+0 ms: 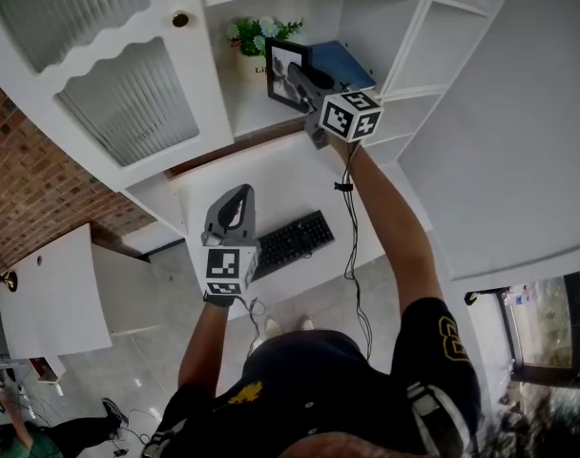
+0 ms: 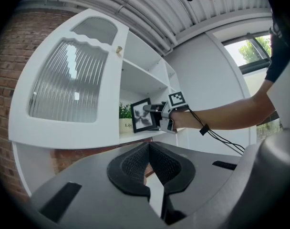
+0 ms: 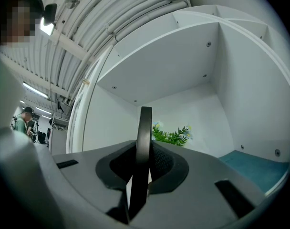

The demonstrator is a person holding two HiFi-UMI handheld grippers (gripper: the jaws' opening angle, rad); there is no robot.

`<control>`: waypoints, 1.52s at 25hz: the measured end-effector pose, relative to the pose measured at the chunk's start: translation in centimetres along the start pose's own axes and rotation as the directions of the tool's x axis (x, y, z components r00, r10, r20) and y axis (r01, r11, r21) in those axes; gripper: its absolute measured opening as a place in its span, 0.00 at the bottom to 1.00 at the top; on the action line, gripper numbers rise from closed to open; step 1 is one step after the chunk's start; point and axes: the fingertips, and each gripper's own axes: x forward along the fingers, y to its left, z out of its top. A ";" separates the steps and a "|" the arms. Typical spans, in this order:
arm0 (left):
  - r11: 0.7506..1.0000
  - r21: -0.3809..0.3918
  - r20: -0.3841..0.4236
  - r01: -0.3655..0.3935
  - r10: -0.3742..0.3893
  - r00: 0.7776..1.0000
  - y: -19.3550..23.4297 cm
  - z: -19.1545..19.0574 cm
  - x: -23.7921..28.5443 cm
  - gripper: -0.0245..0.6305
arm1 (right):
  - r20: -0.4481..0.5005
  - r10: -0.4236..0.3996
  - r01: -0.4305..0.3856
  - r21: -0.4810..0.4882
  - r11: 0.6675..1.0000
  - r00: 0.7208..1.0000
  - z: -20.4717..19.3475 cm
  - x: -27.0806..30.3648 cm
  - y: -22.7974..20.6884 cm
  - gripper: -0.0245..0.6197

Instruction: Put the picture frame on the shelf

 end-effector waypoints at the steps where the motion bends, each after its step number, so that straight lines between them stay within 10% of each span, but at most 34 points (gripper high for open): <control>1: 1.000 -0.001 0.000 0.002 -0.002 1.000 -0.2 0.0 0.1 0.07 | -0.005 0.003 -0.003 -0.008 1.000 1.000 0.0 0.0 0.1 0.10; 21: 1.000 -0.020 0.011 0.000 0.000 1.000 -0.7 0.3 0.0 0.07 | -0.027 -0.011 0.009 -0.062 0.998 1.000 -0.3 -0.4 -0.3 0.11; 24: 1.000 -0.023 0.011 0.007 -0.006 1.000 -0.9 0.4 0.1 0.07 | -0.039 -0.003 0.001 -0.062 0.998 0.999 -0.5 -0.5 -0.2 0.27; 38: 1.000 -0.025 0.015 0.008 -0.008 1.000 -1.0 0.5 0.1 0.07 | -0.057 -0.027 0.021 -0.115 0.993 0.998 -0.8 -0.6 -0.6 0.21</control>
